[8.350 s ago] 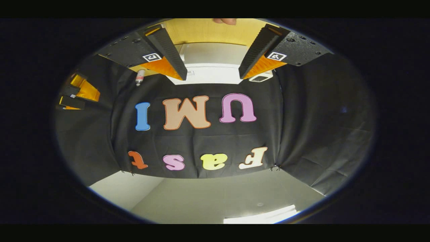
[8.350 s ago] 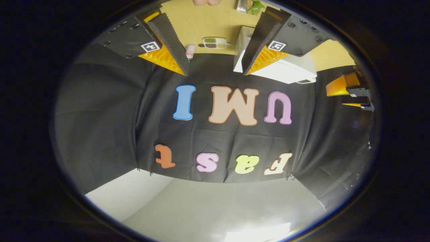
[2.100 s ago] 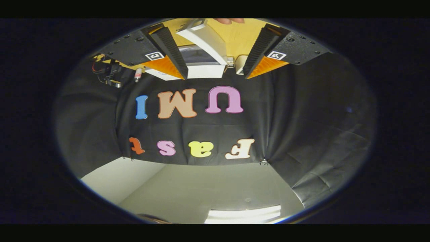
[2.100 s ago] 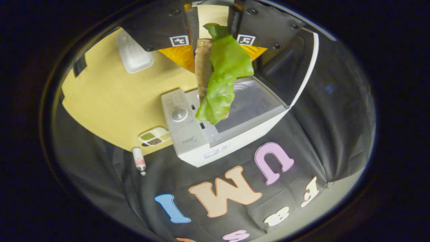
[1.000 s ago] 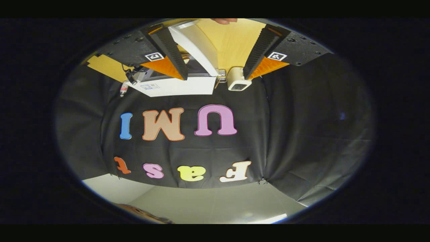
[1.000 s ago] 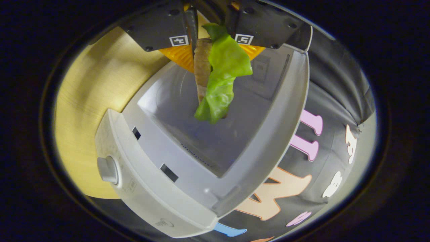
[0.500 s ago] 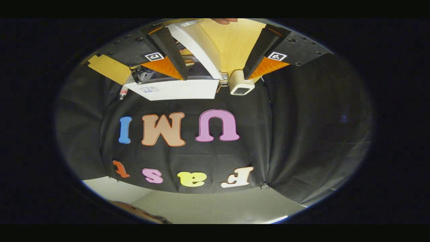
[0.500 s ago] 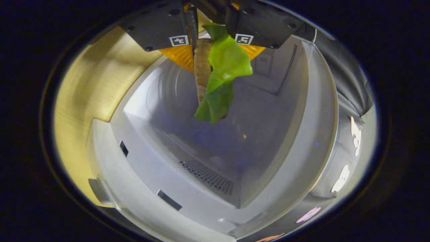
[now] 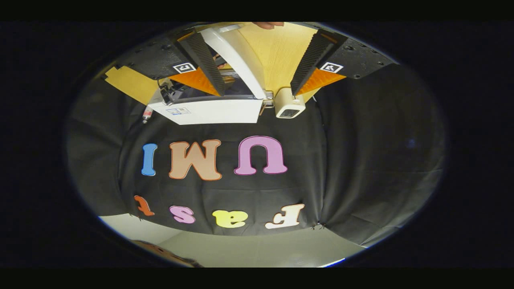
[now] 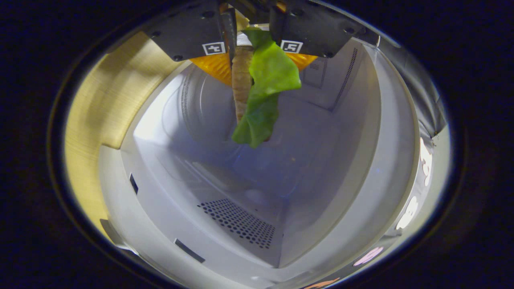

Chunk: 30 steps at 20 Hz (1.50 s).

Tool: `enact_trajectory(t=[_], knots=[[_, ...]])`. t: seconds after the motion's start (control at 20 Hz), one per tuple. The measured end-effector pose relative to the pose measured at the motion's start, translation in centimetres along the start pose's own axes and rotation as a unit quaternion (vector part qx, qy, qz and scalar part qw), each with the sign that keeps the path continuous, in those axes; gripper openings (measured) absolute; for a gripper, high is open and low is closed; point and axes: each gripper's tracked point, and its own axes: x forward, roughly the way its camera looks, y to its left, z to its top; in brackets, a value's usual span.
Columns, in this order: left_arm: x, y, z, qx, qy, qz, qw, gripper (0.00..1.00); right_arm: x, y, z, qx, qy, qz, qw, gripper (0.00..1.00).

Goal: Open the microwave oven with the left hand, put the food in, and close the microwave oven.

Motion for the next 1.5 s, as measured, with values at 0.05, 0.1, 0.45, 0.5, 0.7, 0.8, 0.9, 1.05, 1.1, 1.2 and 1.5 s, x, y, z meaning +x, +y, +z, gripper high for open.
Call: enact_trajectory(t=[0.05, 0.1, 0.45, 0.5, 0.7, 0.8, 0.9, 1.05, 1.1, 1.2, 1.5], knots=[[-0.1, -0.1, 0.1, 0.0, 0.0, 0.0, 1.0, 0.96, -0.1, 0.0, 0.1, 0.002, -0.001, -0.001, 1.0, 0.35], [-0.1, -0.1, 0.1, 0.001, -0.001, -0.001, 1.0, 0.96, 0.1, -0.1, 0.1, 0.003, -0.004, -0.004, 1.0, 0.29], [-0.7, -0.1, 0.3, 0.008, -0.004, -0.008, 1.0, 0.94, 0.3, -1.8, 1.1, -0.1, -0.024, -0.059, 0.993, 0.67], [-0.8, -0.2, 0.2, 0.009, -0.005, -0.009, 1.0, 0.96, 0.3, -1.7, 1.5, -0.122, -0.034, -0.062, 0.99, 0.78], [-1.0, -0.1, 0.6, 0.011, -0.011, -0.009, 1.0, 0.96, 0.2, -2.3, 2.8, -0.229, -0.059, -0.084, 0.968, 0.8], [-1.2, 0.0, 0.6, 0.015, -0.013, -0.011, 1.0, 0.95, 0.1, -2.3, 3.4, -0.263, -0.069, -0.088, 0.958, 0.83], [-1.4, 0.1, 0.6, 0.016, -0.013, -0.011, 1.0, 0.96, 0.2, -1.6, 3.5, -0.3, -0.068, -0.08, 0.948, 0.84], [-1.7, 0.1, 0.5, 0.016, -0.014, -0.014, 1.0, 0.94, 0.3, -0.4, 4.4, -0.339, -0.07, -0.055, 0.936, 0.99], [-1.9, 0.2, 0.5, 0.016, -0.013, -0.015, 1.0, 0.95, 0.1, 0.5, 5.2, -0.34, -0.08, -0.045, 0.936, 0.99], [-2.1, 0.3, 0.4, 0.012, -0.012, -0.016, 1.0, 0.96, -0.6, 1.3, 6.1, -0.332, -0.091, -0.031, 0.938, 0.92], [-2.6, 0.2, 0.5, 0.007, -0.019, -0.022, 1.0, 0.94, -3.2, 1.1, 6.4, -0.367, -0.084, -0.018, 0.926, 0.99]])
